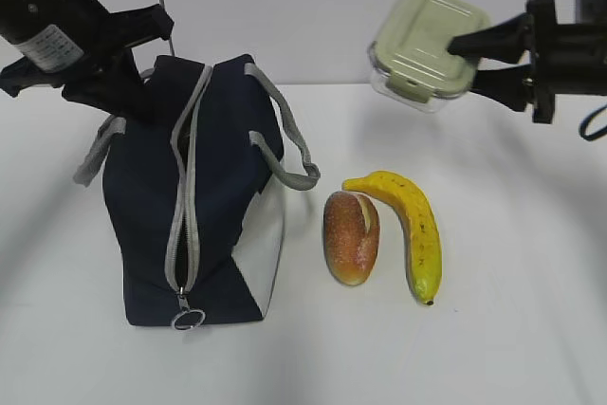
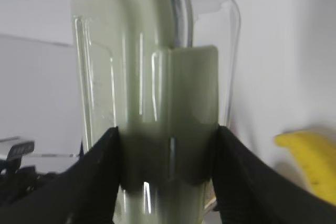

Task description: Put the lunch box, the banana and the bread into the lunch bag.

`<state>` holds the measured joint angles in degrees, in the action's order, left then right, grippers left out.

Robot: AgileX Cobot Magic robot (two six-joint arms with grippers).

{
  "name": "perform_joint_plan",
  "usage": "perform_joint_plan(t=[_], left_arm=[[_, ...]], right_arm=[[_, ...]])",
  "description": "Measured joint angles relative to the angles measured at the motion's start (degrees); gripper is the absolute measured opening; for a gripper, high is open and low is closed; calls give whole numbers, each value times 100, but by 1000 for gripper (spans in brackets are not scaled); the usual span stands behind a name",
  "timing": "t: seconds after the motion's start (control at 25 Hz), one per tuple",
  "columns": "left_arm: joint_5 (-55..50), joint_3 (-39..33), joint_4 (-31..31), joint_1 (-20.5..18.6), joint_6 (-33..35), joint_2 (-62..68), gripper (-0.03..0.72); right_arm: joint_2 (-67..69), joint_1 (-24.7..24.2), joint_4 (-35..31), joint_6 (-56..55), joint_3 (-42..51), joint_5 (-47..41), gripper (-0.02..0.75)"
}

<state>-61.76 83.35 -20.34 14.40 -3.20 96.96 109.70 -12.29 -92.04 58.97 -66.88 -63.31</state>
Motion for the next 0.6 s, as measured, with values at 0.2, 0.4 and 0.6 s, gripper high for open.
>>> perform_joint_plan(t=[0.2, 0.4, 0.6], left_arm=[[59, 0, -359, 0, 169, 0, -2], [124, 0, -748, 0, 426, 0, -2], [163, 0, -1061, 0, 617, 0, -2]], right_arm=[[-240, 1007, 99, -443, -500, -201, 372], [-240, 1498, 481, -1064, -1019, -242, 372], [-240, 1843, 884, -1483, -1109, -195, 372]])
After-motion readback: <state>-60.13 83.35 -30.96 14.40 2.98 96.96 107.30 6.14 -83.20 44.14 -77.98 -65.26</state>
